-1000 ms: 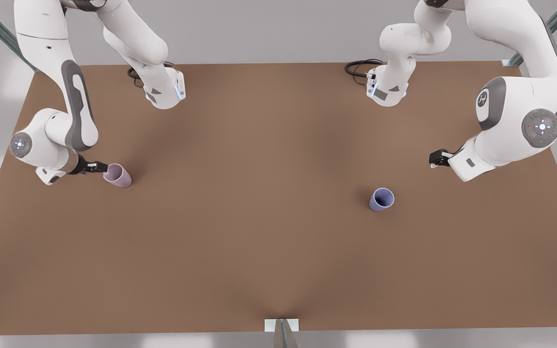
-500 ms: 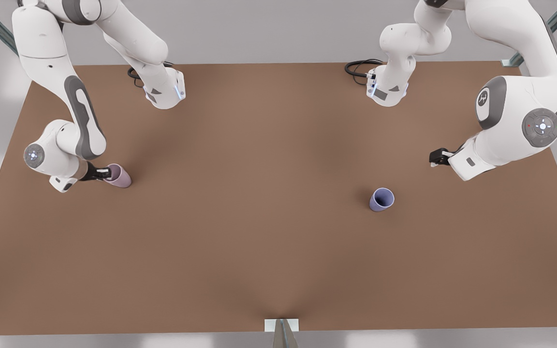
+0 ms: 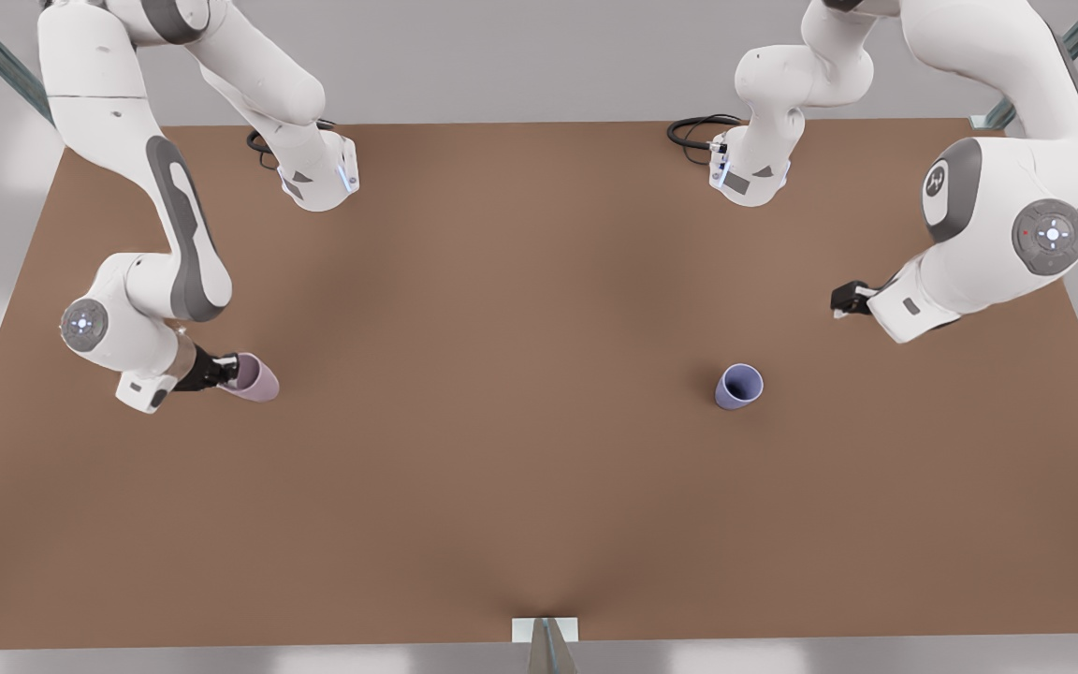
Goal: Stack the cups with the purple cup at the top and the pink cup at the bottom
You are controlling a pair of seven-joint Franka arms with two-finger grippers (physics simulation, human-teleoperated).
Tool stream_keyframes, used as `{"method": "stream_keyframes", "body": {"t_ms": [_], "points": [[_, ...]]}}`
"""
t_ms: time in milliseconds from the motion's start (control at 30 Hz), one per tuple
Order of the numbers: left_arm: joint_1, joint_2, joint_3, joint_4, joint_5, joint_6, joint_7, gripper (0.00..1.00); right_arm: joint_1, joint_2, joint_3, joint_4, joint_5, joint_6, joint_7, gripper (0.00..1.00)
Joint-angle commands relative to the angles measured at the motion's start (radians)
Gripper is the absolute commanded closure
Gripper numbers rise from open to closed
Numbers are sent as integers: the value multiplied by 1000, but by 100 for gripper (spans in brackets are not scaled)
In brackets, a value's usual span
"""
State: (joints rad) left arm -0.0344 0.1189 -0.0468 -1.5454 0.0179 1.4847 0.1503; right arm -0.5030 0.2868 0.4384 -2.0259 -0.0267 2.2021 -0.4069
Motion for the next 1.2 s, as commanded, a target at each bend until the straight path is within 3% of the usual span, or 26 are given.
{"method": "stream_keyframes", "body": {"t_ms": [0,167,267,333,533,900,933,967,1000,1067,1167], "points": [[-4,-15,-2,4,1,3,3,0,6,69,59,102,-6,-197,370,79],[-4,-10,-12,-2,1,-9,6,0,361,287,59,508,-50,-383,940,79],[-5,-2,-16,-1,-1,-3,8,0,602,549,51,921,-82,-417,1301,79],[-7,-2,-45,-7,-6,-21,6,0,794,713,-24,1193,-78,-411,1407,79],[-7,-1,-53,-2,-3,-38,-6,0,900,827,-49,1253,-76,-211,1412,79],[-7,11,-41,37,-12,-55,-8,0,937,868,-73,1265,-82,-225,1404,79],[-7,4,-36,4,-3,8,-9,0,945,868,-79,1265,-82,-223,1406,55],[-7,-22,41,-166,-7,261,-6,0,972,868,-115,1265,-82,-225,1404,27],[-7,5,47,-234,-4,369,-9,0,972,868,-116,1265,-82,-225,1406,16],[-7,24,47,-349,-12,509,-15,0,972,868,-116,1265,-82,-225,1404,11],[-15,129,36,-348,-16,617,-70,0,972,868,-115,1264,-82,-223,1404,6]]}}
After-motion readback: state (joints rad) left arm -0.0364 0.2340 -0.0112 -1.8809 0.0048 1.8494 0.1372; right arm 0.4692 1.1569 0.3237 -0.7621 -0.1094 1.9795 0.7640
